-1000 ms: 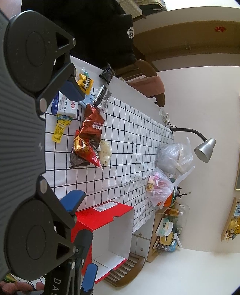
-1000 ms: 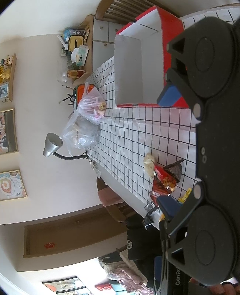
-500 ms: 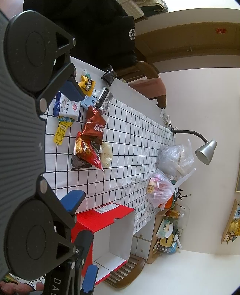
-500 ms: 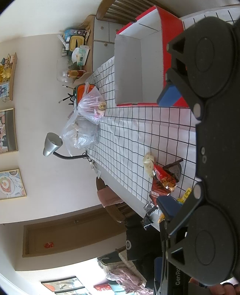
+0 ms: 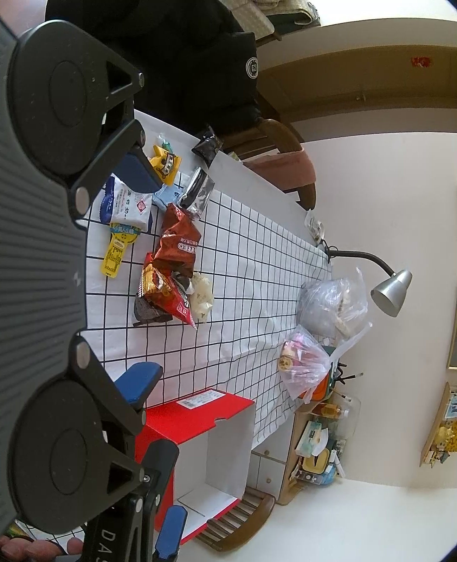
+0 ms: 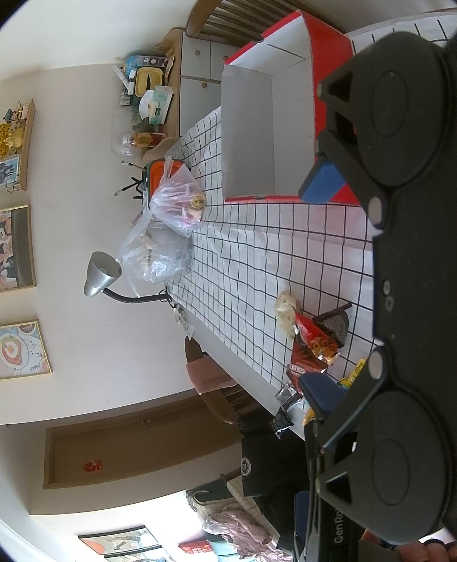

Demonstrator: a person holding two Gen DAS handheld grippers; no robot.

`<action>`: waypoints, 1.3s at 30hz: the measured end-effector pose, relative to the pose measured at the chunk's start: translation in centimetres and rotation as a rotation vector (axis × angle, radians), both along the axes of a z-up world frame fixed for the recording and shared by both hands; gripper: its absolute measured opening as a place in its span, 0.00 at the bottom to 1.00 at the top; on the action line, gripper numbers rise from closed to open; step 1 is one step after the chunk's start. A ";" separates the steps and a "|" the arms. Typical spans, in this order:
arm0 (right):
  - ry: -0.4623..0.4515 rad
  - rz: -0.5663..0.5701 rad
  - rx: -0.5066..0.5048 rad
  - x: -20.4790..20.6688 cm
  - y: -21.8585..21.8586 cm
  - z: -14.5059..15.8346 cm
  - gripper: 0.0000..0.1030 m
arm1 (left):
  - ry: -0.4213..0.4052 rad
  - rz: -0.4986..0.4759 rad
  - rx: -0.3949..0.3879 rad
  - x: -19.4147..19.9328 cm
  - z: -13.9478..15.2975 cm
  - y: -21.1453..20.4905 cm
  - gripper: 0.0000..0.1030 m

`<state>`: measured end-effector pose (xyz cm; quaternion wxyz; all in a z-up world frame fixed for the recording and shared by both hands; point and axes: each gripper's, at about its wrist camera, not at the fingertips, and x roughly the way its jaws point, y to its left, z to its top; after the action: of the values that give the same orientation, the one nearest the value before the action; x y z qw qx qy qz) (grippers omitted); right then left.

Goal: Organize snacks

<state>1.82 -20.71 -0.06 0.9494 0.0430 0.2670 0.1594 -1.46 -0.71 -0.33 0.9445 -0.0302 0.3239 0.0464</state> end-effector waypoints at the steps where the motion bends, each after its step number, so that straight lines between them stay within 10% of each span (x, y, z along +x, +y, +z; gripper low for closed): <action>1: 0.000 0.001 0.000 0.0 0.0 0.0 1.00 | -0.001 0.002 0.000 0.0 0.0 0.0 1.00; 23: 0.040 0.040 -0.088 3.1 6.7 -1.8 0.93 | 0.043 -0.036 -0.010 3.1 -2.4 6.3 1.00; 39: 0.206 0.001 -0.205 10.8 12.5 -7.5 0.78 | 0.255 -0.119 -0.079 9.9 -10.9 12.1 0.90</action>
<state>12.66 -8.24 -7.54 0.9163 -0.0381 0.3780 0.1265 8.40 11.36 -11.27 0.8949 -0.0418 0.4439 -0.0192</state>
